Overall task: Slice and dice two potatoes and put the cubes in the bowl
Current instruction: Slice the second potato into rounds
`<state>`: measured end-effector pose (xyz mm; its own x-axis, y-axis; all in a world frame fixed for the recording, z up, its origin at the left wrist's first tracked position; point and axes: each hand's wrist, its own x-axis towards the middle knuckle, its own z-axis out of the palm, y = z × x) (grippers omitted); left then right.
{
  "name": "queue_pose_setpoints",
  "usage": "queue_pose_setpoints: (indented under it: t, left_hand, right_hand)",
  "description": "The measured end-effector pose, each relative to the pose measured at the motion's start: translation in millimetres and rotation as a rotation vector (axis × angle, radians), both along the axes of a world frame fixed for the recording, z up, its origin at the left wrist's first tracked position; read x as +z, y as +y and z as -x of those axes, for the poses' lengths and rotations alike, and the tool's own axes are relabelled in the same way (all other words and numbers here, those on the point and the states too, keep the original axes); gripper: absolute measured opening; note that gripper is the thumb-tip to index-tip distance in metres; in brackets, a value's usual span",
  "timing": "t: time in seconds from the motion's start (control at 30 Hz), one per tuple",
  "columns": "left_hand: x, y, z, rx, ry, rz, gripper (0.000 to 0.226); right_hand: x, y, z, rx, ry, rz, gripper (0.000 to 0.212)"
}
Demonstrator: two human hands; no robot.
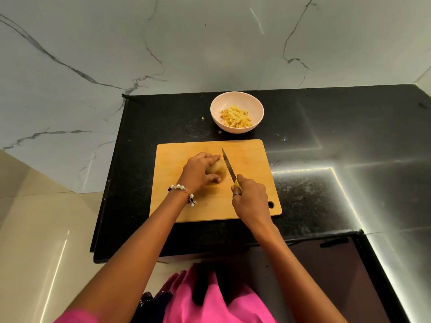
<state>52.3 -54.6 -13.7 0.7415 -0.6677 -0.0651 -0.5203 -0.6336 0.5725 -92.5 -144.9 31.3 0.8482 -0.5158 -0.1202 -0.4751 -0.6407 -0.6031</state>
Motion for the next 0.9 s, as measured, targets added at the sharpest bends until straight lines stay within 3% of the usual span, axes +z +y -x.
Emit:
queue_pose_setpoints:
  t: [0.33,0.73,0.9]
  left_hand:
    - [-9.5,3.2,2.5,0.004,-0.046,0.154,0.059]
    - [-24.2,3.7,5.0,0.0,-0.113,0.269,0.057]
    - [-27.1,4.0,3.3,0.003,-0.135,0.268,0.057]
  right_hand:
    - [-14.5,4.7,-6.1,0.035,0.123,0.184,0.049]
    - [-1.3,12.4,-19.2,0.095,0.151,0.223,0.02]
    - [9.2,9.2,-31.5,0.133,0.176,0.219,0.021]
